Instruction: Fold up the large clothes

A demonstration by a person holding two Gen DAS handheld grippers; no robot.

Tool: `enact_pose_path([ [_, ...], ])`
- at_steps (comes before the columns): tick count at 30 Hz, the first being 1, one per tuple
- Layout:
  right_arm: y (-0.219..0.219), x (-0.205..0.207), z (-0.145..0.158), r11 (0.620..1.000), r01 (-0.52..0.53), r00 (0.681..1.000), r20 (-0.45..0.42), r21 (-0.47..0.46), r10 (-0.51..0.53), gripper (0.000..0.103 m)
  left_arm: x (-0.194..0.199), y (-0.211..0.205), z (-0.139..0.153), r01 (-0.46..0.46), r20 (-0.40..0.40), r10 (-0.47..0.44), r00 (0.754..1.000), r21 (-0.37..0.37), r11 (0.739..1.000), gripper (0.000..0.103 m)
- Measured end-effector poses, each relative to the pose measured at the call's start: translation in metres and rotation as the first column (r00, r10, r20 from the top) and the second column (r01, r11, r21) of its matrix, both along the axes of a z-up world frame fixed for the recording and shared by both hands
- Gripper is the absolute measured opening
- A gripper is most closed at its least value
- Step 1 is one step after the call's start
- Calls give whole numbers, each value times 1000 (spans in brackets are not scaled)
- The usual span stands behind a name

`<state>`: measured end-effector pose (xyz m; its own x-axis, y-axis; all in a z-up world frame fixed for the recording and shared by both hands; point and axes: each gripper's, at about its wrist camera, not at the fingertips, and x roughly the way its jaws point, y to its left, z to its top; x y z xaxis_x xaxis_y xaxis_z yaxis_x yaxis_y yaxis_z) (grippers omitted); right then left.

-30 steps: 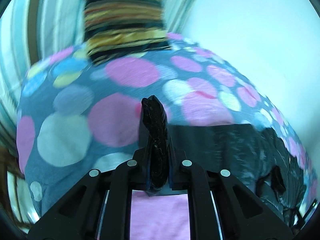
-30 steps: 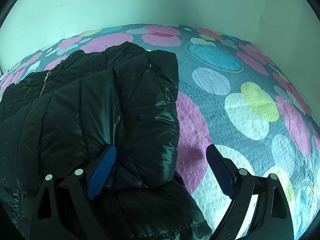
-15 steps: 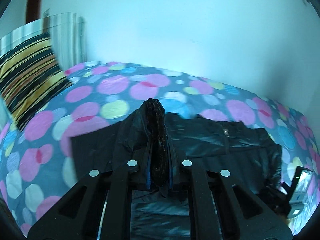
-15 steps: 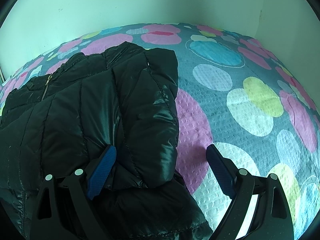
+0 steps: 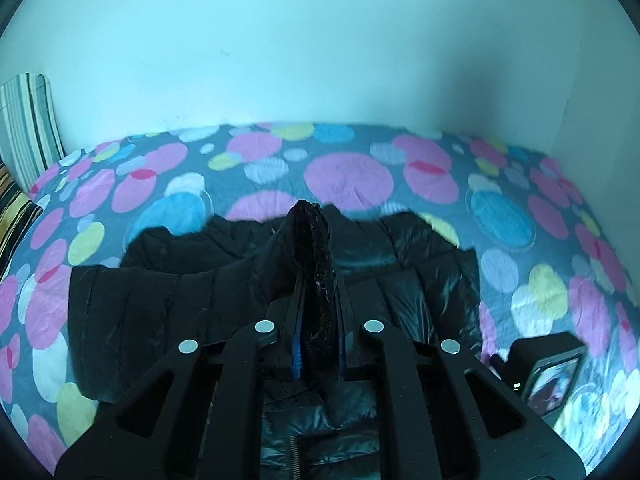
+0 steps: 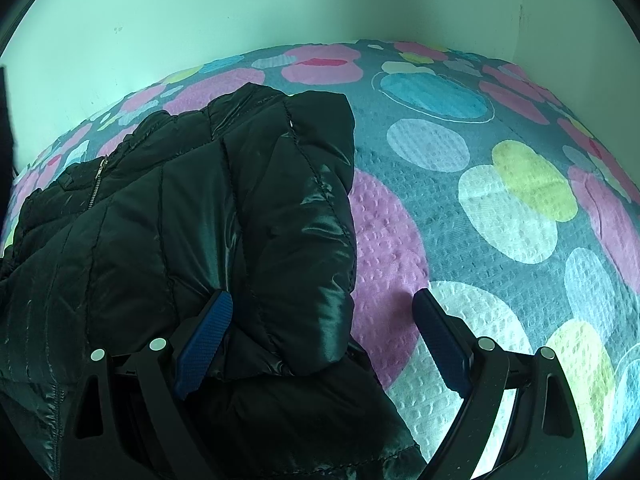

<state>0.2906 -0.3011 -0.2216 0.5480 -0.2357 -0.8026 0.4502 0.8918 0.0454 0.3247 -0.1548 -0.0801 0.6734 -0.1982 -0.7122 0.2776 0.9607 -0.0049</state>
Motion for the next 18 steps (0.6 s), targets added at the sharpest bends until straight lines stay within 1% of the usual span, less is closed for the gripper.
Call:
enact_pose_path([
  [2,-1,0,0,1000,-1,1000,1,3,1,90,2,-9,-20,7,-32,-6,999,25,1000,11],
  [5,-2,0,-1,1000,-2,1000,2,5,2,90,3,-17,-41,15,-57,-11,998,57,998,11],
  [11,-2,-1,-1,1000,-2,1000,4,9,2,90,3,-26,-59,28,-75,-22,997,82,996,11],
  [14,-2,-1,-1,1000,-2,1000,4,10,2,90,3,-30,-68,30,-87,-23,996,89,996,13],
  [16,-2,-1,-1,1000,-2,1000,4,10,2,90,3,-32,-73,36,-97,-27,995,91,995,17],
  [17,-2,-1,-1,1000,-2,1000,4,9,2,90,2,-34,-74,40,-99,-31,995,92,995,22],
  [18,-3,-1,-1,1000,-2,1000,4,10,2,90,0,-35,-75,48,-101,-39,994,93,995,32],
])
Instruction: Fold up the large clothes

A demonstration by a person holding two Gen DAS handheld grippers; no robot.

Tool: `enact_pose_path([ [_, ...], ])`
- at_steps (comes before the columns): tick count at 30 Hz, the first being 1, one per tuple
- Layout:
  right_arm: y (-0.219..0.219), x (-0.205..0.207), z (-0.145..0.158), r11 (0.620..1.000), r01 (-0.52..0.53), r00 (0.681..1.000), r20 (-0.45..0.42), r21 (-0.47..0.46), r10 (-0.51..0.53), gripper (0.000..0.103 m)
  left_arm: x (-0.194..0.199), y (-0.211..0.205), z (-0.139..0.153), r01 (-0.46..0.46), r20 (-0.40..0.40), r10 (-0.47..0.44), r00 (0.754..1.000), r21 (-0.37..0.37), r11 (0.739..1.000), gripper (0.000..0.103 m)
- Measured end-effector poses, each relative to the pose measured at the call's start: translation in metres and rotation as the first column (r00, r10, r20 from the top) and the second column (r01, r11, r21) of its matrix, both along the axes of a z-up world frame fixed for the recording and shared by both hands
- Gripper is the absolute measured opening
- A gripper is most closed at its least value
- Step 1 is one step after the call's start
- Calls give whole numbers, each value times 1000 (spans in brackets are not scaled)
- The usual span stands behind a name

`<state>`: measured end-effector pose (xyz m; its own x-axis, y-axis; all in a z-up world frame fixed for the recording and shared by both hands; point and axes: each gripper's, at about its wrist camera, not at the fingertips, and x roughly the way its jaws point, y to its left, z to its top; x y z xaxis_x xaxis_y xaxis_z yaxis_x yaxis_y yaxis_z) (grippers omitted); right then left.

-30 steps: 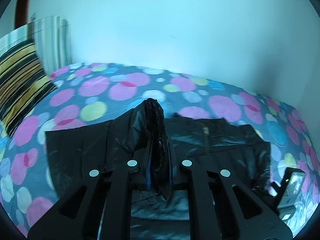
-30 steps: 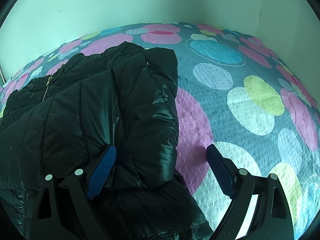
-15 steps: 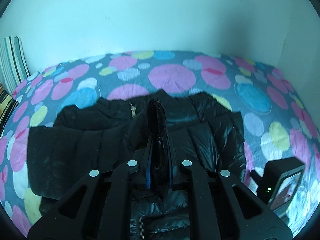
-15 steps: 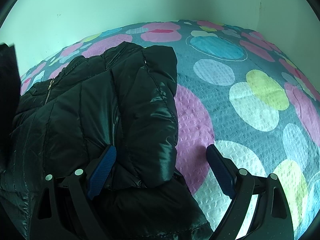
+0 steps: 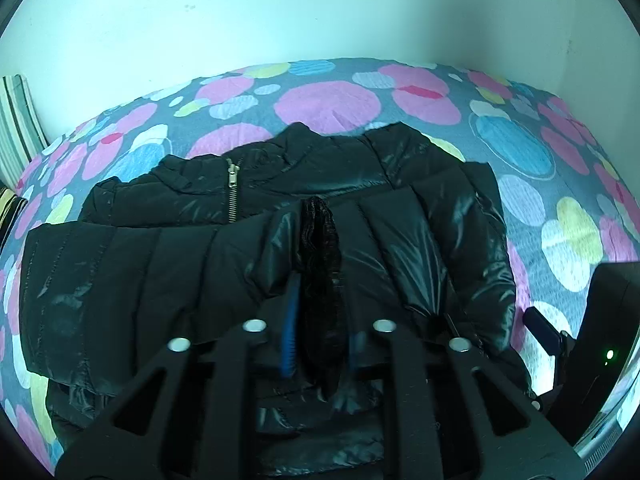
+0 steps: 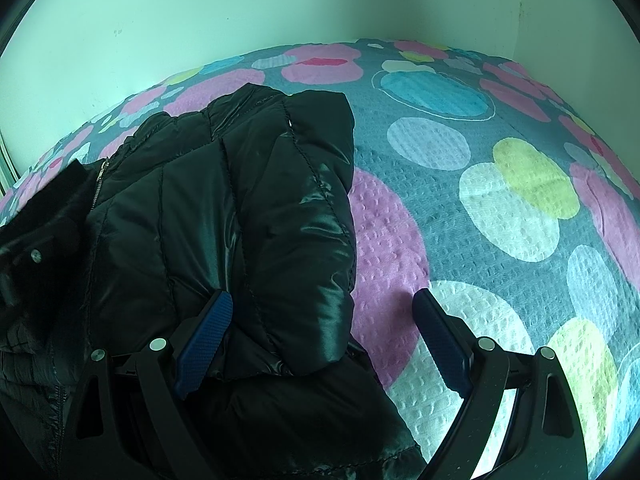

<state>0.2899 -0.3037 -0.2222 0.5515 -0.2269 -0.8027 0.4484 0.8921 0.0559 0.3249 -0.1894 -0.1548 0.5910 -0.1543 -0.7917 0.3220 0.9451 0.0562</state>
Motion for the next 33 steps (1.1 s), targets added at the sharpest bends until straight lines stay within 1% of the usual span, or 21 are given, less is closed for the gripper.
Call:
enact_pose_path([
  [1,0,0,0,1000,0,1000,0,1,0,90,-2,-1,0,3,0,-3,1000,-1,1000,38],
  [3,0,0,0,1000,0,1000,1,1,0,90,-8,2,6,4,12,-4,1000,-9,1000,53],
  [4,0,0,0,1000,0,1000,0,0,0,90,-12,4,11,6,22,-6,1000,-12,1000,57],
  [5,0,0,0,1000,0,1000,0,2,0,90,-18,10,17,1,38,-1,999,-10,1000,66],
  [6,0,0,0,1000,0,1000,0,2,0,90,-21,16,22,-6,52,7,999,-12,1000,72],
  [10,0,-1,1,1000,0,1000,1,1,0,90,-42,54,43,-43,107,45,993,-22,999,76],
  [12,-1,-1,2,1000,2,1000,4,5,-2,90,-51,83,48,-89,145,88,986,3,996,79],
  [15,-2,-2,6,1000,1,1000,10,16,-1,90,-59,129,46,-174,169,164,972,46,984,79],
  [17,-2,-3,12,1000,-2,1000,14,15,2,90,-61,162,41,-234,171,220,960,68,970,79],
  [19,2,-7,22,1000,-16,1000,16,-14,17,90,-61,198,30,-303,156,286,945,94,948,79],
  [20,4,-9,26,1000,-20,1000,18,-22,20,90,-61,210,27,-327,147,311,939,98,940,79],
  [22,8,-18,44,999,-17,999,47,-33,19,90,-59,244,19,-398,127,385,914,92,913,79],
  [24,13,-25,59,999,-26,996,82,-36,29,90,-58,267,16,-442,114,432,895,81,893,79],
  [26,27,-24,75,996,-77,991,111,-33,80,90,-55,281,13,-469,107,461,881,73,880,79],
  [28,43,-14,80,990,-139,984,114,-18,141,89,-52,290,11,-479,101,471,876,71,875,79],
  [31,62,6,76,980,-197,975,102,2,196,89,-50,295,4,-476,97,468,878,83,876,79],
  [33,72,20,70,976,-218,973,81,-2,217,88,-45,295,-2,-472,92,465,881,94,876,79],
])
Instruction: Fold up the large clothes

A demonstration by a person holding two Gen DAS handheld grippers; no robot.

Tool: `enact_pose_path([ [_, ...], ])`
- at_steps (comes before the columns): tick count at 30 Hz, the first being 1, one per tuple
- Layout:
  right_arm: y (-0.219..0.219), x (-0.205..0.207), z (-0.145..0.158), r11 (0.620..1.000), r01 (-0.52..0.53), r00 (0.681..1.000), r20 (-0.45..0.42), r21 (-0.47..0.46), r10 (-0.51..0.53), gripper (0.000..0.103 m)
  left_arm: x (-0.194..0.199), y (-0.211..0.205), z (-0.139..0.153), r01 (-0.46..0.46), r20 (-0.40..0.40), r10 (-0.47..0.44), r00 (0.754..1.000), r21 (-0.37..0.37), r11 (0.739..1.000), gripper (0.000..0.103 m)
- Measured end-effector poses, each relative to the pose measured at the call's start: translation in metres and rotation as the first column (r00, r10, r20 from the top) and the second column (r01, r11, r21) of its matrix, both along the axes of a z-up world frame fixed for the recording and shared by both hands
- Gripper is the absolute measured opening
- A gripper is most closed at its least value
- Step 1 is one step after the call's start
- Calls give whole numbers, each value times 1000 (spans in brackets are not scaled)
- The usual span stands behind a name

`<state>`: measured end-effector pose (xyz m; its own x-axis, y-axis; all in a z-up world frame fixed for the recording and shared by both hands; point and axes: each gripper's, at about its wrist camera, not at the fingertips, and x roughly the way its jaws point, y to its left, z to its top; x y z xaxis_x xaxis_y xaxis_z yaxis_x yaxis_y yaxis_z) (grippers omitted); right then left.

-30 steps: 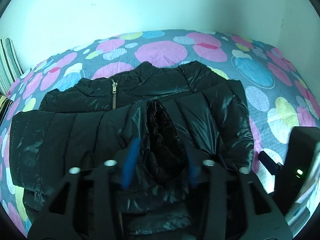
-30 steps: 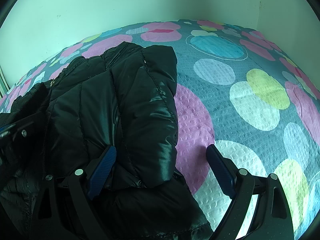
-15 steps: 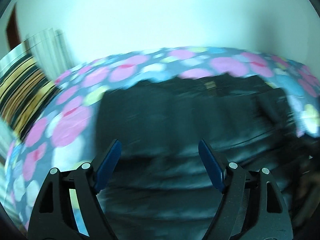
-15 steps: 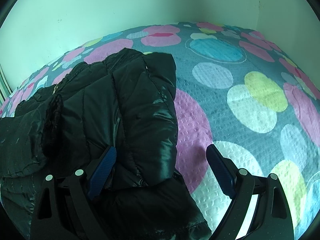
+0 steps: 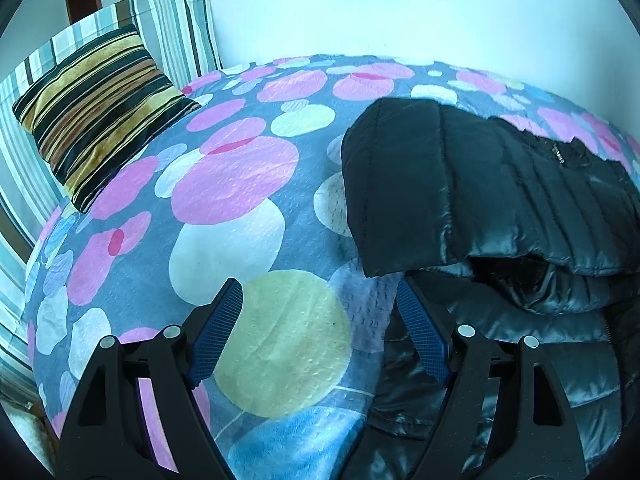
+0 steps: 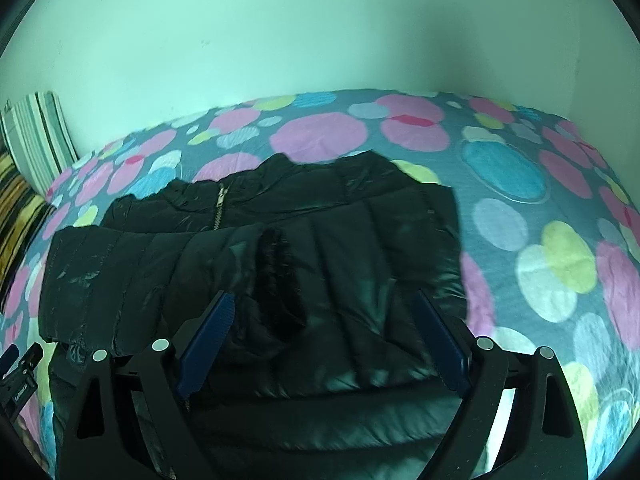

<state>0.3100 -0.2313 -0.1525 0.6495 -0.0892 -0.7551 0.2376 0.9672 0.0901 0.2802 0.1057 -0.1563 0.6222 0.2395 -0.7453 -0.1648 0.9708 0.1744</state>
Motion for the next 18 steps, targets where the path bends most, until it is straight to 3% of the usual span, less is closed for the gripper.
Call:
enact_pose_path([
  [3,10,21,-15,1000,-24,999,-43,9,24,84,3,-1,-7,-5,-17,4,1000,-13,1000,79],
  [4,13,26,-20,999,-30,998,-62,15,31,75,5,-1,-9,-7,-22,6,1000,-21,1000,79],
  [5,14,30,-26,999,-36,996,-82,34,38,52,6,-1,-11,-8,-25,8,1000,-25,1000,79],
  [7,13,33,-34,994,-46,992,-111,97,57,40,11,-1,-13,-6,-30,5,1000,-32,999,79],
  [8,13,32,-34,994,-46,992,-108,101,57,28,12,-2,-13,-4,-29,4,1000,-32,999,79],
  [10,12,30,-28,991,-64,994,-86,116,74,15,15,-3,-13,-3,-26,2,1000,-27,1000,79],
  [15,-5,15,0,998,-14,1000,3,68,14,12,23,-4,-13,0,-24,-1,1000,-32,1000,80],
  [18,-22,6,1,999,31,1000,2,39,-31,12,30,-10,-15,12,-25,-13,1000,-23,1000,81],
])
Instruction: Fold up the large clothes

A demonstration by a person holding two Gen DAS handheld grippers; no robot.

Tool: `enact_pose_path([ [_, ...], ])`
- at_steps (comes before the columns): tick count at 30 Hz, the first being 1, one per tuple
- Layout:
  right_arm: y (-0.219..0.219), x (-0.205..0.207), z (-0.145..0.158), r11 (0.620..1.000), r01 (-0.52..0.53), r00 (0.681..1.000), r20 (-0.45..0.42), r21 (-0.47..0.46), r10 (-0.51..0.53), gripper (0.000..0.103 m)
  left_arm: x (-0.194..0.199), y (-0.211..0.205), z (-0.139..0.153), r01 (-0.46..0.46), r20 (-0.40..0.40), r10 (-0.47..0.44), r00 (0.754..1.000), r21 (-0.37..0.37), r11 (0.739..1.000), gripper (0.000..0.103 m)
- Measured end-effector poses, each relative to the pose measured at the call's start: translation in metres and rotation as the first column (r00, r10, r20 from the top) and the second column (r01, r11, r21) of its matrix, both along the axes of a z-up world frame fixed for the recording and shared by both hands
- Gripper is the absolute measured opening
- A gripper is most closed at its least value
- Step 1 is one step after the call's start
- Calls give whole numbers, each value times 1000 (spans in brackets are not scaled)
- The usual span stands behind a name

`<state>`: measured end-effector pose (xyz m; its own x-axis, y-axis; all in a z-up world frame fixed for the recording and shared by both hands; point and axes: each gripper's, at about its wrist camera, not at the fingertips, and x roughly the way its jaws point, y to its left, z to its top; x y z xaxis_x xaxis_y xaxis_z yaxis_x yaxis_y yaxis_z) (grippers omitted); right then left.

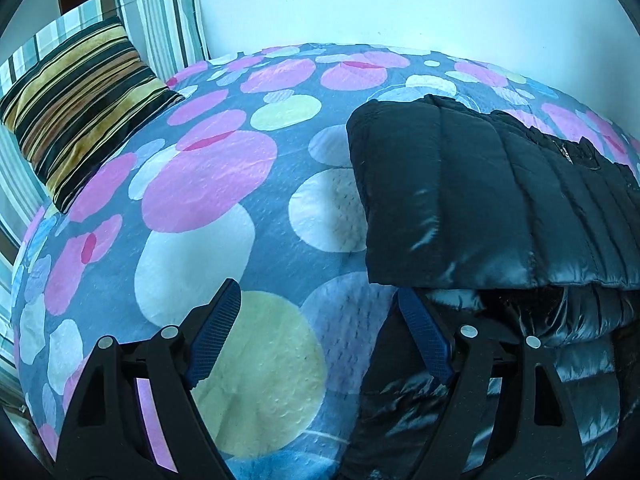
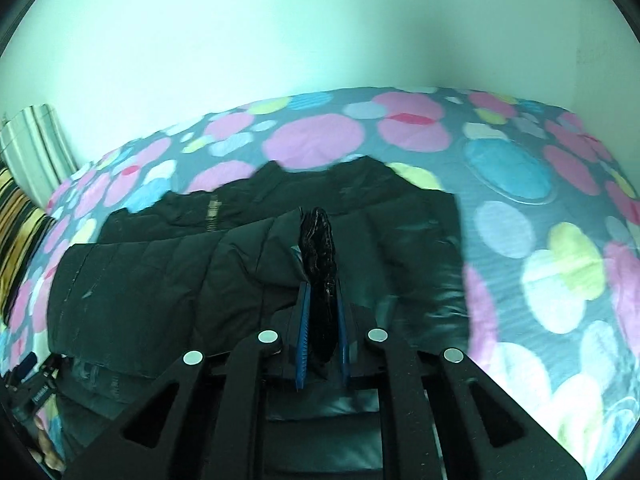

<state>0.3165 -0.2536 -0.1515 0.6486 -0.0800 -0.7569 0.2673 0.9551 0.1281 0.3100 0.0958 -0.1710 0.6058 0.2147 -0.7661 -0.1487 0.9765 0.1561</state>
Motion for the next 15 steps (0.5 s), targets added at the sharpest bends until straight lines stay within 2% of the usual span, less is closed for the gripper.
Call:
enact_pose_path([
  [3,-11,-1,-19,999,23,998,-58,-25,-24,12,8,-7,-5,-9,-15,10,1000,44,999,81],
  [8,-16,3,-47,999,11,994,-113,-30,-14,13,18,1,-19,-46,-67,48,997,23,999,83],
  [11,-16,6,-54,999,8,992,-123,-35,-13,13,21,6,-28,-75,-91,79,993,42,996,83],
  [15,-16,5,-57,999,2,992,-125,-36,-7,13,21,17,-28,-94,-102,91,991,-20,995,82],
])
